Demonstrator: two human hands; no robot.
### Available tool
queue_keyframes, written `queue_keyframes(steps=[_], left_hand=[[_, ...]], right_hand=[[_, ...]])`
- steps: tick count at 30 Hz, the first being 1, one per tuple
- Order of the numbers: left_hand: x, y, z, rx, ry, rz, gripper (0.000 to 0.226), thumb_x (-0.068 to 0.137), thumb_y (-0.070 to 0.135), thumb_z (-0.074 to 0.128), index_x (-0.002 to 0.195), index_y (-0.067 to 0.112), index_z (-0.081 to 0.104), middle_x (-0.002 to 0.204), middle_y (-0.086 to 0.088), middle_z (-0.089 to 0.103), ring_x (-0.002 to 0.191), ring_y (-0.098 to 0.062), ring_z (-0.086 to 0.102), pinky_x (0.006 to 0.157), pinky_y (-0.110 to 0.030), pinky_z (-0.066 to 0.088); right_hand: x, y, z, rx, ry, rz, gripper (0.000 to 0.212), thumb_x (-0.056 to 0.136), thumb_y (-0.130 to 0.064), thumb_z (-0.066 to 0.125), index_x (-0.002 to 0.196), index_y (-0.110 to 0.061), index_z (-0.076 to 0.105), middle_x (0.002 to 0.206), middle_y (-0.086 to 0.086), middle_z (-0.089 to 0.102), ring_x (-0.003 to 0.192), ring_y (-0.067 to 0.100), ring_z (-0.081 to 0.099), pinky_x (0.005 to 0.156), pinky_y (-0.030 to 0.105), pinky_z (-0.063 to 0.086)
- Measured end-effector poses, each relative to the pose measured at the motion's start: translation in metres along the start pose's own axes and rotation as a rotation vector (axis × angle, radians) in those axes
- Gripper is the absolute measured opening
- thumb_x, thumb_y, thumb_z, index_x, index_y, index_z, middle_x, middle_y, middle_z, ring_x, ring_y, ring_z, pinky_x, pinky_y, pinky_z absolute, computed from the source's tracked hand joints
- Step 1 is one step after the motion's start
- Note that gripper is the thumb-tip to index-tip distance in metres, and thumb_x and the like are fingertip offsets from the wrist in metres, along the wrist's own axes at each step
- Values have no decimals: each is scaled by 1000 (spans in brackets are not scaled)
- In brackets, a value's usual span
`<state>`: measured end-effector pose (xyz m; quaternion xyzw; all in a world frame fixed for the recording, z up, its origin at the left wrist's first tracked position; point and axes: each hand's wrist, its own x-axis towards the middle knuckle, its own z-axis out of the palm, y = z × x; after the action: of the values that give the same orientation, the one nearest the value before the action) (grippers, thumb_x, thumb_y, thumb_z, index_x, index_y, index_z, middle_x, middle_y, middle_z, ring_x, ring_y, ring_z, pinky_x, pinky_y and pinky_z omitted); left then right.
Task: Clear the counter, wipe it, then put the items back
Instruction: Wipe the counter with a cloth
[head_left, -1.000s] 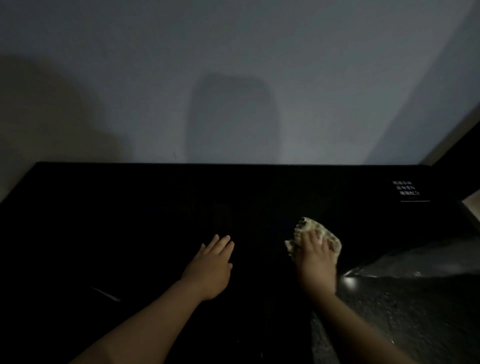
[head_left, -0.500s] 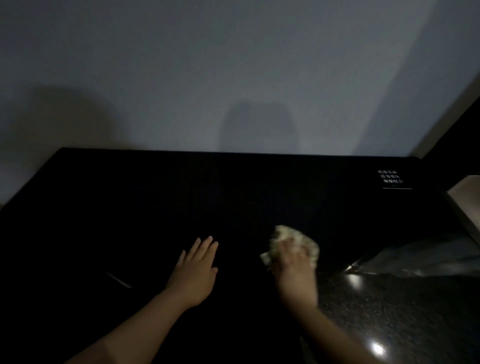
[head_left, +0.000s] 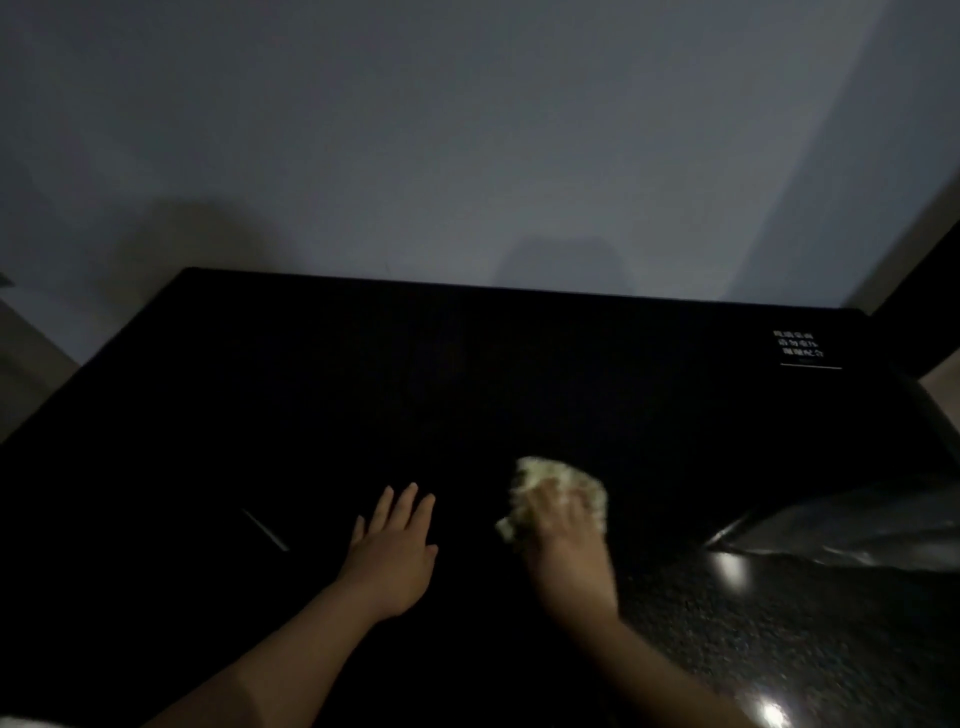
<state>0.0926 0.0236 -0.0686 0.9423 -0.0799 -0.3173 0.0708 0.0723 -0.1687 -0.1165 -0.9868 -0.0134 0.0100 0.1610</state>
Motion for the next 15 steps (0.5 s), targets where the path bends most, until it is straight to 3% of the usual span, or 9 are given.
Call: queue_keyframes(steps=[2, 4, 5, 7, 10, 12, 15], left_hand=[[-2, -2, 3, 52, -20, 21, 62, 103, 35, 25, 151, 22, -11, 157, 1, -23, 144, -22, -22, 118, -45, -5], [-3, -4, 3, 78, -44, 48, 63, 102, 37, 27, 151, 24, -12, 156, 2, -24, 144, -21, -21, 118, -45, -5], [-4, -6, 2, 76, -52, 57, 63, 102, 37, 27, 151, 24, -11, 157, 3, -23, 145, -20, -21, 118, -45, -5], [-5, -8, 1, 68, -61, 65, 63, 102, 37, 27, 151, 26, -11, 157, 5, -22, 145, -18, -20, 119, -45, -5], [-6, -8, 2, 75, -57, 65, 64, 102, 36, 28, 151, 25, -12, 157, 6, -22, 145, -19, -20, 119, -47, -5], [-6, -6, 3, 69, -53, 59, 65, 102, 35, 29, 151, 25, -12, 157, 6, -22, 145, -19, -20, 118, -47, -5], [-3, -4, 1, 68, -35, 42, 65, 101, 34, 31, 151, 26, -10, 158, 8, -20, 145, -20, -19, 117, -47, -4]], right_hand=[[-19, -15, 1, -61, -130, -254, 52, 85, -43, 32, 126, -27, 60, 134, -4, 55, 125, 21, 53, 114, 36, 24], [-12, 7, -6, -142, -164, -324, 52, 82, -43, 33, 120, -27, 64, 126, -3, 63, 116, 19, 61, 106, 32, 38], [-4, 24, -14, -158, -194, -285, 59, 82, -45, 29, 129, -23, 57, 136, 3, 55, 124, 23, 54, 110, 33, 32], [8, 62, -24, -119, -140, -122, 72, 84, -52, 12, 146, -21, 32, 154, 6, 27, 143, 25, 24, 118, 34, 6], [11, 70, -26, -71, -59, 191, 66, 90, -49, 10, 149, -22, 22, 159, 1, 15, 147, 23, 8, 118, 35, -1], [4, 37, -16, -13, -41, 138, 68, 90, -52, 16, 150, -20, 23, 158, 6, 15, 147, 28, 8, 118, 38, -7], [-21, -16, -4, 10, -205, -205, 81, 79, -59, 1, 151, -26, 16, 159, 1, 8, 147, 23, -1, 107, 30, -20]])
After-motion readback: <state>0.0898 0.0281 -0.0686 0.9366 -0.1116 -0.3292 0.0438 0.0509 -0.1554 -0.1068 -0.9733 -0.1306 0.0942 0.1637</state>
